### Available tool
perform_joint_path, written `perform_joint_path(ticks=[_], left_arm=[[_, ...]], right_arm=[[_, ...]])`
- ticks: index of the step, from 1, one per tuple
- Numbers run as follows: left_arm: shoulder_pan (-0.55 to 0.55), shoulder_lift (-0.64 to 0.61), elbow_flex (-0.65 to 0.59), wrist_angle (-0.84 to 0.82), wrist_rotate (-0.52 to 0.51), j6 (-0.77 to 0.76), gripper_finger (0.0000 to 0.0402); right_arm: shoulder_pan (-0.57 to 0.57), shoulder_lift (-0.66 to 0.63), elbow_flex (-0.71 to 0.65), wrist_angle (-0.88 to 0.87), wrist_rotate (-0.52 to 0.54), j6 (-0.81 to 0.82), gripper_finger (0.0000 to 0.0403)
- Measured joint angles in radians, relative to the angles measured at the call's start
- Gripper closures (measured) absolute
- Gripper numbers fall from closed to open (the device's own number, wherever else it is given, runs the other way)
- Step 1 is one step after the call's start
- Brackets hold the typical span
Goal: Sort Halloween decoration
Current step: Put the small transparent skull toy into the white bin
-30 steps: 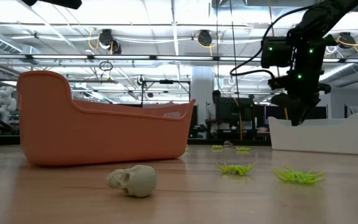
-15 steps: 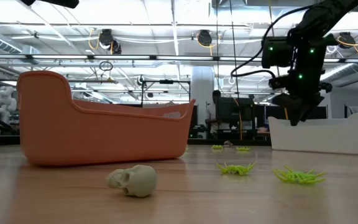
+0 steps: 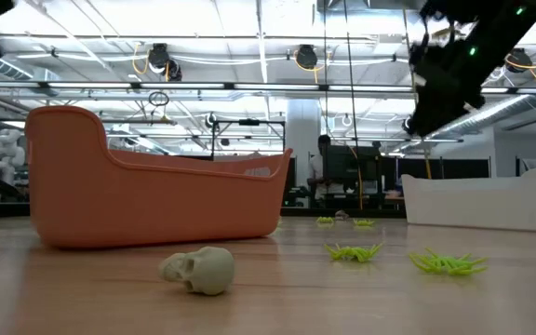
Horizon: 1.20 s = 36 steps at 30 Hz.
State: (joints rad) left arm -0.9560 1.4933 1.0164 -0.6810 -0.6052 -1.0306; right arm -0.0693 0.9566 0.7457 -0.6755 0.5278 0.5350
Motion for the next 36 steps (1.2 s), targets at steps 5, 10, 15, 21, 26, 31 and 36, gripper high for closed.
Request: perform_joint_path(ticks=[5, 10, 15, 21, 26, 31, 36], left_arm=[[-0.055, 0.0, 0.0, -0.046, 0.055, -0.169, 0.0148], [-0.107, 0.002, 0.0, -0.033, 0.061, -0.267, 0.0148], [-0.139, 0.041, 0.0, -0.026, 0.118, -0.3, 0.0148], [-0.147, 0.112, 0.0, 0.038, 0.229, -0.3, 0.0148], [-0.15, 0.156, 0.0, 0.053, 0.255, -0.303, 0.0148], [-0.152, 0.195, 0.0, 0.053, 0.314, -0.344, 0.0148], [-0.153, 0.235, 0.0, 0.05, 0.313, -0.308, 0.0148]], right_arm=[[0.161, 0.002, 0.0, 0.134, 0.0, -0.068, 0.0193], [0.284, 0.071, 0.0, 0.289, 0.0, -0.157, 0.0193], [0.369, 0.163, 0.0, 0.414, 0.0, -0.26, 0.0193], [0.429, 0.255, 0.0, 0.485, 0.0, -0.301, 0.0193], [0.45, 0.307, 0.0, 0.497, 0.0, -0.308, 0.0193], [0.459, 0.335, 0.0, 0.533, -0.001, -0.314, 0.0193], [0.459, 0.336, 0.0, 0.538, 0.0, -0.321, 0.0193]])
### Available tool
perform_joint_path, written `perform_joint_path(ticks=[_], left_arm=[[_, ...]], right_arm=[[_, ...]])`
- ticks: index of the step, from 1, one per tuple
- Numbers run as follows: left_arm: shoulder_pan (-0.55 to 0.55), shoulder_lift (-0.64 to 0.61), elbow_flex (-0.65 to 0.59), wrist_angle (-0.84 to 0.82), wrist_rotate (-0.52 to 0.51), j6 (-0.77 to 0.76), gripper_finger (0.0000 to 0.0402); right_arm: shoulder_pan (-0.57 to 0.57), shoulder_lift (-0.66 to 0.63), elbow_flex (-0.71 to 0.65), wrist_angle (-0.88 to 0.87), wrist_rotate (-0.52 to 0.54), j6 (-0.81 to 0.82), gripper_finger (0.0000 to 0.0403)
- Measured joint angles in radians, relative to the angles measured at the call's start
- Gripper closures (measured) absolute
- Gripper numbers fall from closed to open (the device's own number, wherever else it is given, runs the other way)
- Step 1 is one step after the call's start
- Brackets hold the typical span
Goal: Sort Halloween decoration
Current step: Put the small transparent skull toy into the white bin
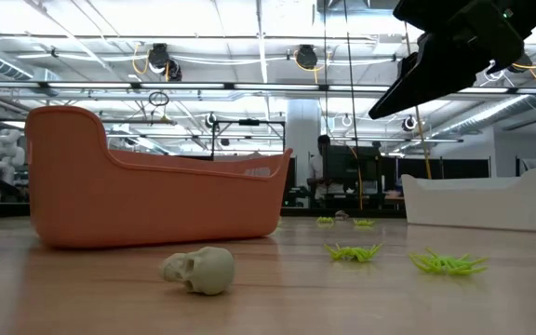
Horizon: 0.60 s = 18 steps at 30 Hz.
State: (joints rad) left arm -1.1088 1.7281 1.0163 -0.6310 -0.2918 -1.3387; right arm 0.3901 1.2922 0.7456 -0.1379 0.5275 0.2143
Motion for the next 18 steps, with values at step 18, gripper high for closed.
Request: perform_joint_path(ticks=[18], left_arm=[[0.0, 0.088, 0.004, -0.009, 0.011, 0.09, 0.0276]], right_arm=[[0.0, 0.0, 0.0, 0.025, 0.0, -0.027, 0.0193]])
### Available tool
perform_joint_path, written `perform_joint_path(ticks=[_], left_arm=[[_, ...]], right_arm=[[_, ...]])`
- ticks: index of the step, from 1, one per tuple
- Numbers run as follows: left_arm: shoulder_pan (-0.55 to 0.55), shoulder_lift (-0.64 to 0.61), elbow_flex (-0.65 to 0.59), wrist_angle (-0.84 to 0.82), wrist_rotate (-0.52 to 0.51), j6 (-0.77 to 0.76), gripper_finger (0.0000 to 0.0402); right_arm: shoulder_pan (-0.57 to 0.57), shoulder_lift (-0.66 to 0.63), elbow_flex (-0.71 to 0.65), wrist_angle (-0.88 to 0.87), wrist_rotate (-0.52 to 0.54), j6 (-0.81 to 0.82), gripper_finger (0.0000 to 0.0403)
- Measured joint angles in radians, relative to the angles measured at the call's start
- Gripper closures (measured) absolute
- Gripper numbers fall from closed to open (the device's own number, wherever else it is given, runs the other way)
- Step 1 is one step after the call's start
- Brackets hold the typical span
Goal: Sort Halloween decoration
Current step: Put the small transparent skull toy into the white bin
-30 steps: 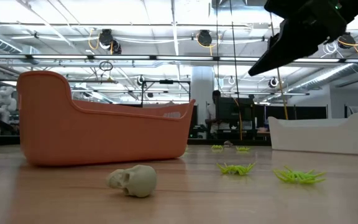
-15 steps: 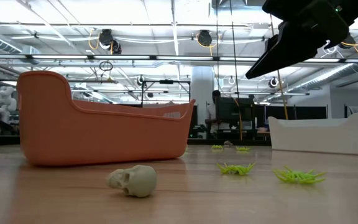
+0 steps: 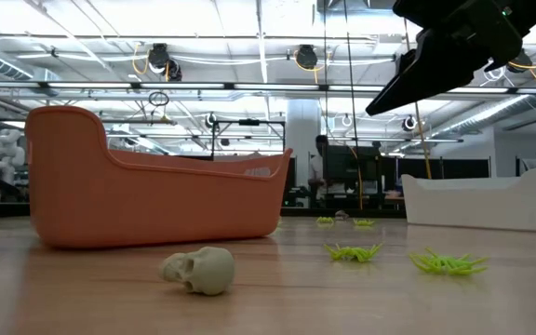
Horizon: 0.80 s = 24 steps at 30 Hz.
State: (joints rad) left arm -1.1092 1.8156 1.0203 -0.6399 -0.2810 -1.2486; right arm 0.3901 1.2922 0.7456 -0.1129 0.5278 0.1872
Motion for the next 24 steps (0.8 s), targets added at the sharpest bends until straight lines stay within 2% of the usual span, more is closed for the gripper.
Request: perform_joint_path(ticks=[4, 7, 13, 17, 24], left_arm=[[0.0, 0.001, -0.001, 0.0, -0.01, 0.027, 0.0325], [0.0, 0.001, -0.001, -0.002, -0.017, 0.028, 0.0347], [0.0, -0.011, 0.0, -0.011, -0.065, 0.042, 0.0349], [0.005, -0.014, 0.027, -0.036, -0.146, 0.087, 0.0348], [0.026, -0.017, 0.031, -0.07, -0.153, 0.087, 0.0348]], right_arm=[[0.0, 0.0, 0.0, 0.028, 0.0, -0.019, 0.0193], [0.0, 0.0, 0.0, 0.036, 0.0, -0.024, 0.0193], [0.0, 0.0, 0.0, 0.035, 0.0, -0.006, 0.0193], [0.0, 0.0, 0.0, 0.038, -0.002, 0.009, 0.0193], [0.0, 0.0, 0.0, 0.075, -0.005, 0.007, 0.0193]])
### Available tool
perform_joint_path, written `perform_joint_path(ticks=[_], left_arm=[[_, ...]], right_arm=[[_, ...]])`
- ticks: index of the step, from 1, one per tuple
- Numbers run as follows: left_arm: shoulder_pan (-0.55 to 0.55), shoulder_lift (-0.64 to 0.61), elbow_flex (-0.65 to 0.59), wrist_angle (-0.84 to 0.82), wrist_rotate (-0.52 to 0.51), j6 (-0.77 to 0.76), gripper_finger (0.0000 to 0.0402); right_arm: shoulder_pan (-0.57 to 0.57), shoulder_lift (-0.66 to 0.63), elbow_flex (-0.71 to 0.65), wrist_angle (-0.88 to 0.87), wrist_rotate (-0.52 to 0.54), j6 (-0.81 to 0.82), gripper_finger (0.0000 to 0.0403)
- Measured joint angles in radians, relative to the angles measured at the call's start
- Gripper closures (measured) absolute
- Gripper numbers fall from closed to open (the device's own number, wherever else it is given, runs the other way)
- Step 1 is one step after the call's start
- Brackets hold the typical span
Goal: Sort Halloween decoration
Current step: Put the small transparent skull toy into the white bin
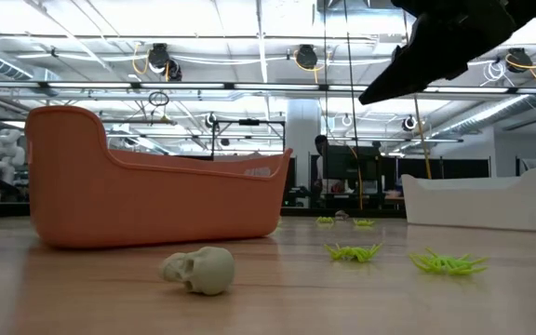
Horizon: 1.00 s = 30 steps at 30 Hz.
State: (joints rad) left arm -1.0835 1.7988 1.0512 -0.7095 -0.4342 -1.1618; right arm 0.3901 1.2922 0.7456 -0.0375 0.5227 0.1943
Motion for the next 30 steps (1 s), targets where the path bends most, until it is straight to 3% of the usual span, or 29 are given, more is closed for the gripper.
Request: perform_joint_path(ticks=[4, 9, 17, 30], left_arm=[[0.014, 0.0, 0.0, 0.0, -0.01, 0.018, 0.0348], [0.043, 0.0, 0.012, 0.015, -0.016, 0.08, 0.0347], [0.094, -0.001, 0.132, 0.021, -0.056, 0.278, 0.0347], [0.231, -0.002, 0.323, 0.021, -0.12, 0.565, 0.0347]], right_arm=[[0.0, 0.0, 0.0, 0.034, -0.009, -0.008, 0.0193], [0.009, 0.017, 0.0, 0.123, -0.126, -0.094, 0.0193], [0.058, 0.154, 0.0, 0.37, -0.285, -0.429, 0.0193], [0.125, 0.408, 0.0, 0.841, -0.292, -0.938, 0.0193]])
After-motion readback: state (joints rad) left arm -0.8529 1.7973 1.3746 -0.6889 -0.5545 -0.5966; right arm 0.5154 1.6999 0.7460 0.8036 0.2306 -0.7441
